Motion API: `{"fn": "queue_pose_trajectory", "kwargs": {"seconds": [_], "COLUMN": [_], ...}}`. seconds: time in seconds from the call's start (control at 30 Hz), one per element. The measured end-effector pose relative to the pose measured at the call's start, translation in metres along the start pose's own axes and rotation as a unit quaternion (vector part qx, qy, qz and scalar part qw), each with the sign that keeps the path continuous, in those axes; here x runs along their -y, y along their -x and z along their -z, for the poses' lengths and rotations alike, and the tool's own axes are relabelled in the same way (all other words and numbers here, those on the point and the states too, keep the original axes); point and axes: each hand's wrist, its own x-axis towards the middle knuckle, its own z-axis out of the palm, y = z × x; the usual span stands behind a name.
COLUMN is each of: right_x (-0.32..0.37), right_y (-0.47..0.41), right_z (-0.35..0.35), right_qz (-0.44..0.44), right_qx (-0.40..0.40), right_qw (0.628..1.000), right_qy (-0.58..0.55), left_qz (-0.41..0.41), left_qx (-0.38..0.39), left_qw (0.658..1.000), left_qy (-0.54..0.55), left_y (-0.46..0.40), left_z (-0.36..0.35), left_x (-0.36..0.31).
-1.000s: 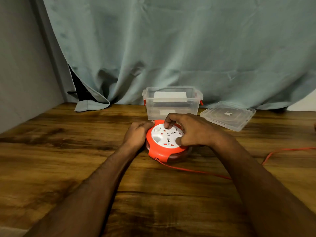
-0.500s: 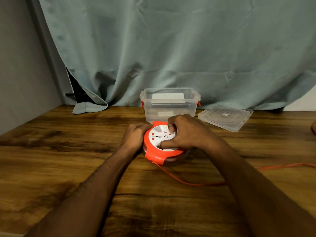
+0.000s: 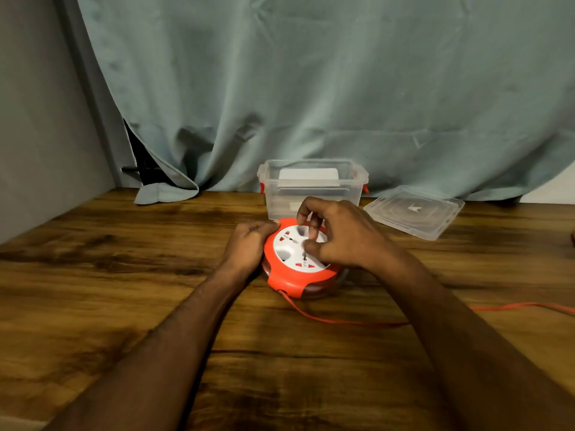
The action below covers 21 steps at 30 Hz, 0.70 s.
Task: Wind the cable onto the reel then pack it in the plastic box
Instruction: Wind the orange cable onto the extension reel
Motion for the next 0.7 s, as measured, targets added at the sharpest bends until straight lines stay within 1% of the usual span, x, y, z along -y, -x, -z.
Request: {"fn": "queue_pose_trajectory", "kwargs": {"seconds": [0.07,0.13,0.23,0.43,0.53,0.63,0.7], "right_x": [-0.005,-0.0085,-0.0124,-0.0091,-0.0084,-0.006,-0.0035], "right_y": [0.0001,-0.0005,-0.0011,-0.002,0.0006,0.0039,0.0046], "right_z": [0.0071,0.0092,0.0079,0.0095,0.0094,0.0087,0.0076], "right_qz": [0.015,0.01,0.003,0.006,0.001,-0.01,-0.011], "right_qx": [0.047,0.089,0.117,0.121,0.108,0.091,0.074], "right_qw": [0.999,0.996,0.993,0.992,0.994,0.996,0.997], "right_qy": [-0.003,-0.006,-0.006,-0.019,-0.016,-0.001,0.031], "left_qz": [-0.003,0.0,0.011,0.002,0.005,0.006,0.004], "left_qx": [-0.001,0.003,0.011,0.009,-0.002,-0.005,-0.007], "left_qw": [1.0,1.0,1.0,1.0,1.0,1.0,1.0], "left_qy": [-0.006,-0.008,-0.007,-0.001,0.007,0.009,0.008], "left_y": [-0.0003,-0.0009,-0.0011,0.0048,0.0057,0.006,0.0057], "left_z": [0.0004,0.0015,0.0016,-0.0019,-0.003,-0.0032,-0.0028], "left_x": [0.001,0.0011,0.0004,-0.0049,-0.0061,-0.0065,-0.0059]}}
